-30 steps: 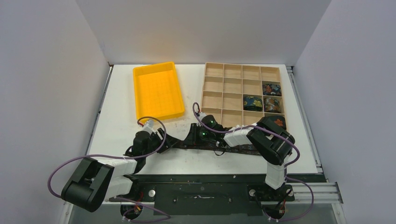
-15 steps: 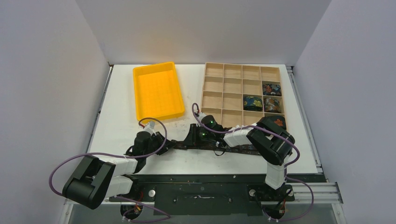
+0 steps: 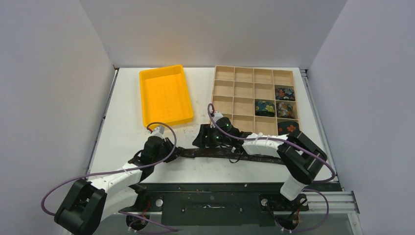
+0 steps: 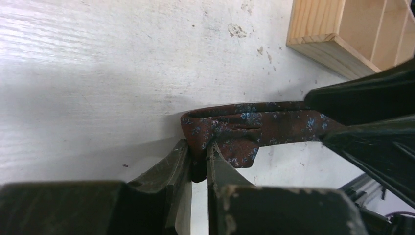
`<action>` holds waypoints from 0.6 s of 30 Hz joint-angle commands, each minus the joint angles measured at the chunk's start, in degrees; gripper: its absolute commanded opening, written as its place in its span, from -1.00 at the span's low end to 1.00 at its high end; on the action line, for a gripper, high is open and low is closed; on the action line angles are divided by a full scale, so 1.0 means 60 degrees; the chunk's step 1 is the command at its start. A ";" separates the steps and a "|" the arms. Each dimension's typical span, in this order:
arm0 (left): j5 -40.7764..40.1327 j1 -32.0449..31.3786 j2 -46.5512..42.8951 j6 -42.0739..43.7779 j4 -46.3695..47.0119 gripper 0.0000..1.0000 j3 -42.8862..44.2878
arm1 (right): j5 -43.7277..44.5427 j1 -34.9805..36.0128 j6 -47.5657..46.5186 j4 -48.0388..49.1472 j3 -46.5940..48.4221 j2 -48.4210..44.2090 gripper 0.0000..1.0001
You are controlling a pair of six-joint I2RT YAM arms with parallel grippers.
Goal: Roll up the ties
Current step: Roll the tie at the center of the board.
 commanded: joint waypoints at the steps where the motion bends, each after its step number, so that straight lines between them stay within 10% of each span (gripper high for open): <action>1: -0.1811 -0.0403 -0.0490 0.0281 -0.2043 -1.00 0.0823 | 0.0950 0.0113 -0.0469 -0.0192 -0.0389 -0.0934 0.12; 18: -0.5113 -0.1303 -0.0731 0.0140 -0.5455 -1.00 0.2602 | 0.2635 0.0549 -0.0630 0.0212 -0.2126 -0.1782 -0.31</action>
